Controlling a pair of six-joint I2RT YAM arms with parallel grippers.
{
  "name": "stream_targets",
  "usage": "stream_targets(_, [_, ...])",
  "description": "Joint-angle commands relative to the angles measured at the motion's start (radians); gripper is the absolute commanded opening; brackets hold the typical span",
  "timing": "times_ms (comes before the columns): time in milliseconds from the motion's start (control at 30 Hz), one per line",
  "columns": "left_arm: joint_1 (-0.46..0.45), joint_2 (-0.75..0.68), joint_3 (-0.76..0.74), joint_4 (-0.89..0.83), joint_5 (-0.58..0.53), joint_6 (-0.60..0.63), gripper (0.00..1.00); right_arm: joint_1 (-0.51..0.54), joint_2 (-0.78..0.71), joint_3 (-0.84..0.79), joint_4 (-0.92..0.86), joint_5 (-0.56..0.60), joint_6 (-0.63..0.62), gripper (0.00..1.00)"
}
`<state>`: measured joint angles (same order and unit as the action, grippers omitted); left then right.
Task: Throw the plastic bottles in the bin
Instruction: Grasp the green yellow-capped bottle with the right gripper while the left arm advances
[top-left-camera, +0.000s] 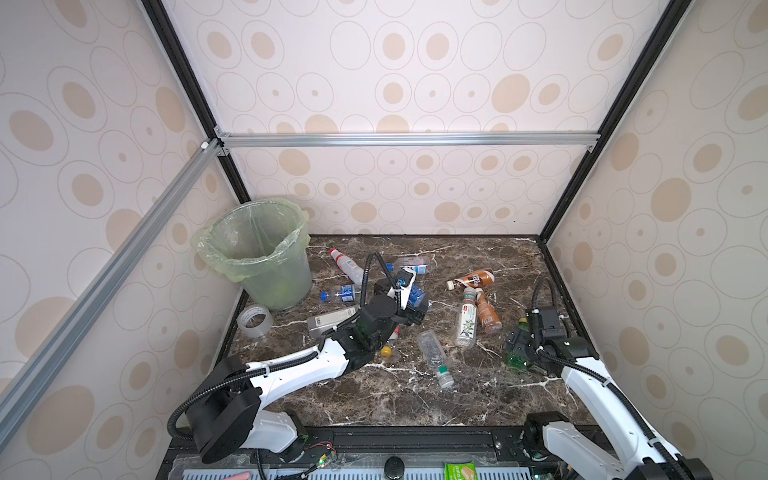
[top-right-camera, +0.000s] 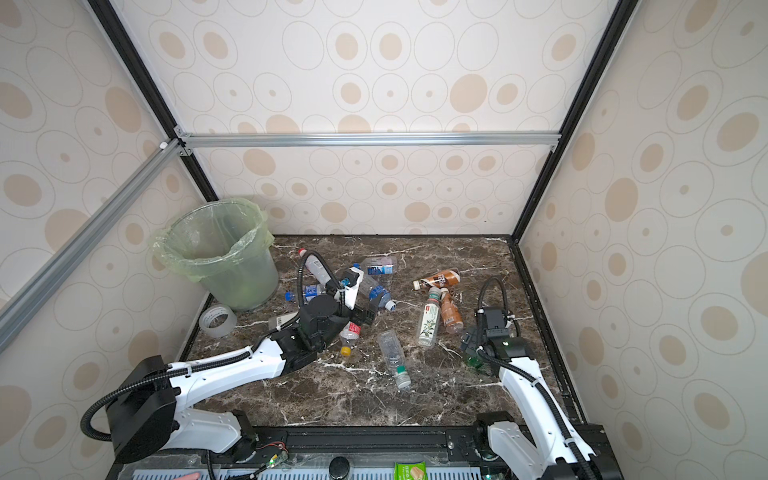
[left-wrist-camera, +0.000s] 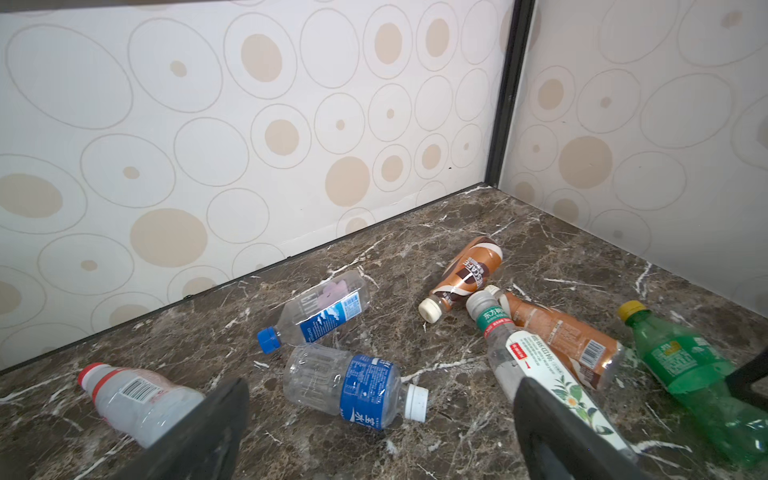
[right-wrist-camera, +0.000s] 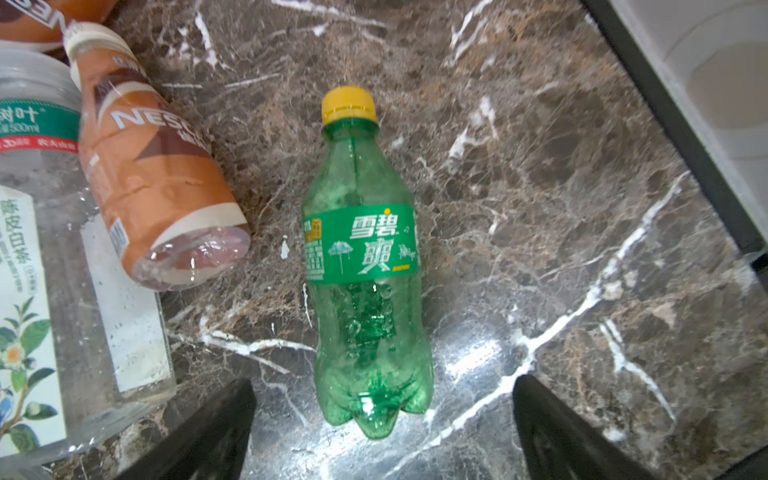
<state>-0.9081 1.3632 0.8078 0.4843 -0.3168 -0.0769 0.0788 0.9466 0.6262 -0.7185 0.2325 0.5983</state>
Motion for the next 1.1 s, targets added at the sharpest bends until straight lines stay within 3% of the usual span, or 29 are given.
stream_targets(0, [-0.018, 0.016, 0.032, -0.007, -0.036, -0.009, 0.99, -0.013, 0.053, -0.016, 0.027, -0.041, 0.023, 0.99])
stream_targets(200, [-0.025, 0.079, 0.122, -0.182, 0.020, -0.091, 0.99, -0.055, 0.108, -0.031, 0.106, -0.083, -0.024, 0.90])
stream_targets(367, [-0.029, 0.125, 0.216, -0.333, -0.098, -0.166, 0.99, -0.101, 0.161, -0.039, 0.171, -0.171, -0.043, 0.84])
stream_targets(633, [-0.029, 0.129, 0.276, -0.453, -0.143, -0.238, 0.99, -0.132, 0.244, -0.023, 0.210, -0.240, -0.059, 0.67])
stream_targets(767, [-0.029, 0.138, 0.289, -0.485, -0.177, -0.247, 0.99, -0.150, 0.295, -0.005, 0.204, -0.282, -0.071, 0.50])
stream_targets(933, [-0.029, 0.142, 0.300, -0.529, -0.227, -0.296, 0.99, -0.157, 0.262, -0.019, 0.204, -0.274, -0.065, 0.37])
stream_targets(1067, [-0.029, 0.162, 0.348, -0.590, -0.199, -0.315, 0.99, -0.157, 0.215, 0.004, 0.161, -0.259, -0.078, 0.36])
